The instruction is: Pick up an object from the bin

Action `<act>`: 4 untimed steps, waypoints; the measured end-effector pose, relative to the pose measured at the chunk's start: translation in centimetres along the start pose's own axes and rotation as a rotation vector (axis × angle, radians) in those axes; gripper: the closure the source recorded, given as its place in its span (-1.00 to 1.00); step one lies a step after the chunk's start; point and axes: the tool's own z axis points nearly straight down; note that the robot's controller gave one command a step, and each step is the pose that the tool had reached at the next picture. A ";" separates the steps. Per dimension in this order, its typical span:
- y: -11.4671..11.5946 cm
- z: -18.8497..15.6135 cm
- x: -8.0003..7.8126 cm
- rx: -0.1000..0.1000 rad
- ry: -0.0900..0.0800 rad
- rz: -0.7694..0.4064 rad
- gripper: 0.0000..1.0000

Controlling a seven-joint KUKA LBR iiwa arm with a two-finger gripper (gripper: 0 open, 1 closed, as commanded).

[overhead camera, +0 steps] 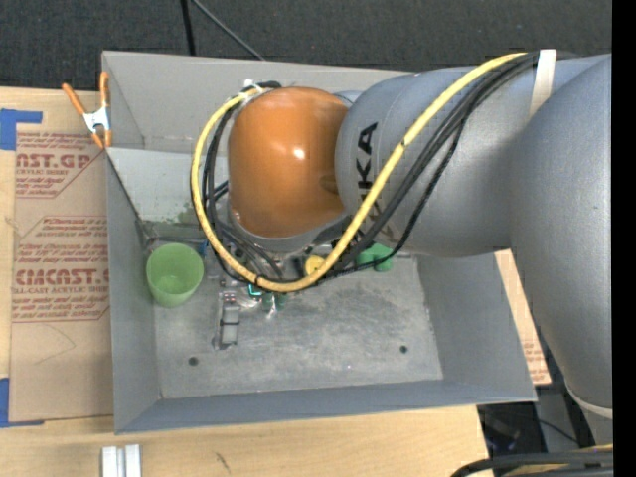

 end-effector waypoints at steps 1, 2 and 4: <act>3.2 13.8 -3.1 0.001 -0.001 0.162 -1.00; 2.5 11.0 2.2 0.000 -0.006 -0.001 -1.00; 0.7 13.8 -1.9 0.000 -0.005 -0.344 -1.00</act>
Offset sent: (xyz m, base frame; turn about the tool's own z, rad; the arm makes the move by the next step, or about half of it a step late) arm 0.0326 0.0314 -0.1331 0.1636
